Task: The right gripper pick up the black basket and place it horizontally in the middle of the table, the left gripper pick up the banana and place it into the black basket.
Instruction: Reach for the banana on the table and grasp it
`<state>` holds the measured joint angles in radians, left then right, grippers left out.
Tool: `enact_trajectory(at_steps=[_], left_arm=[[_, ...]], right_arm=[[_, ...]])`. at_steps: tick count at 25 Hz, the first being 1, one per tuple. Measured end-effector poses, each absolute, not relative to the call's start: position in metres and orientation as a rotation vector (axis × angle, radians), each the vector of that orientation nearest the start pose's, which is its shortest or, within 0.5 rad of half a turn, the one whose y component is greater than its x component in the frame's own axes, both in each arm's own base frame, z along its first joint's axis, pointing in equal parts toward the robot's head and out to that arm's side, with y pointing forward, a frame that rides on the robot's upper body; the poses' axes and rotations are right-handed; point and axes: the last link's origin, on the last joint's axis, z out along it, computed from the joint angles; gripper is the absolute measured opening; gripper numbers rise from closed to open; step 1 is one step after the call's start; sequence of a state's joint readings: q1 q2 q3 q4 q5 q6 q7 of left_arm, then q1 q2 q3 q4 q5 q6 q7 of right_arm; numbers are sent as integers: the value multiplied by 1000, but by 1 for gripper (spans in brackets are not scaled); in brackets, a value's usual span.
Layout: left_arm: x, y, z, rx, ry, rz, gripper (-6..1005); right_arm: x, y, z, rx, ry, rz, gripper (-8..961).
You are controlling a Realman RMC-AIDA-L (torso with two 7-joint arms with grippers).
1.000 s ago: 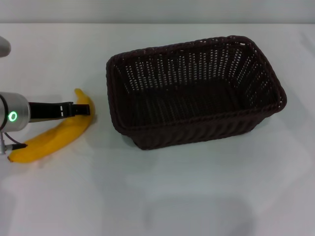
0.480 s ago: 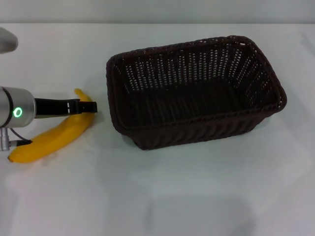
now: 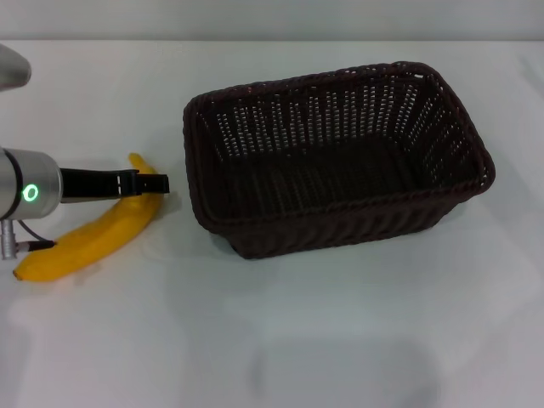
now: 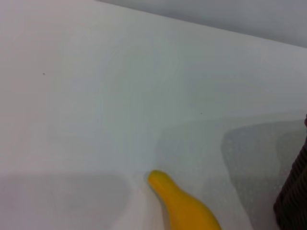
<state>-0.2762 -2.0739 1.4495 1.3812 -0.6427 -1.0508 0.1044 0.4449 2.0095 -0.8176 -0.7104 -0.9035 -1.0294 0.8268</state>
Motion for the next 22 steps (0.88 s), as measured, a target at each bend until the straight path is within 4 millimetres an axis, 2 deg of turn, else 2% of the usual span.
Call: enact_trajectory(at_steps=[22], left_arm=[[-262, 345, -2, -1951, -1537, -74, 772]], right_arm=[[273, 404, 146, -1631, 265, 879, 844]])
